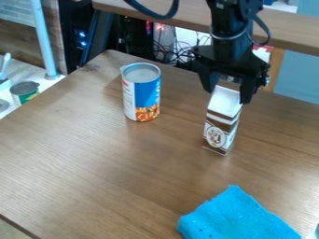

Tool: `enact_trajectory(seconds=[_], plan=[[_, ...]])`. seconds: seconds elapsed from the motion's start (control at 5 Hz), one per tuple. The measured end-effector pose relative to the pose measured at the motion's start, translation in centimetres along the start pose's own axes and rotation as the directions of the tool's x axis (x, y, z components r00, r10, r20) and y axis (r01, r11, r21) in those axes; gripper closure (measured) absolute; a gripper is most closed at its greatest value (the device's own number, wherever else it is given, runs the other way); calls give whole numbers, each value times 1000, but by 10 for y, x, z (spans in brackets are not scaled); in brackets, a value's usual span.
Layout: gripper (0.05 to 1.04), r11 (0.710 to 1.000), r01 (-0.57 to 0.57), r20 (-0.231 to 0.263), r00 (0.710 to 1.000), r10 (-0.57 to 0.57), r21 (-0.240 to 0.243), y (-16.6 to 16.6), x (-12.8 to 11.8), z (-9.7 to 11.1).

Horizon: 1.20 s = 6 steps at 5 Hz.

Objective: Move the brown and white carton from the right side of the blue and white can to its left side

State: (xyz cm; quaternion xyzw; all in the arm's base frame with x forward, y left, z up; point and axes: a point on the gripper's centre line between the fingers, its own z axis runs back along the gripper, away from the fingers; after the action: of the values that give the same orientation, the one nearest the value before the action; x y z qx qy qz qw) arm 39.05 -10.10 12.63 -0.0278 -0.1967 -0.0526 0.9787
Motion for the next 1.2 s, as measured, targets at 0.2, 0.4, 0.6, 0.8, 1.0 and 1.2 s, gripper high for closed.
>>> enact_trajectory(seconds=[0.2,0.4,0.6,0.8,1.0,1.2], plan=[[83,1000,12,-2,1000,-12,-2,-1,3,-4],[83,1000,14,-19,1000,-14,-1,-1,3,-10],[142,1000,25,-45,999,-25,-3,-2,0,-17],[267,1000,25,-78,997,-25,-3,-2,-3,-18],[267,1000,24,-91,996,-24,-1,-2,-5,-18],[267,1000,21,-105,994,-22,-9,-3,-7,-16]])
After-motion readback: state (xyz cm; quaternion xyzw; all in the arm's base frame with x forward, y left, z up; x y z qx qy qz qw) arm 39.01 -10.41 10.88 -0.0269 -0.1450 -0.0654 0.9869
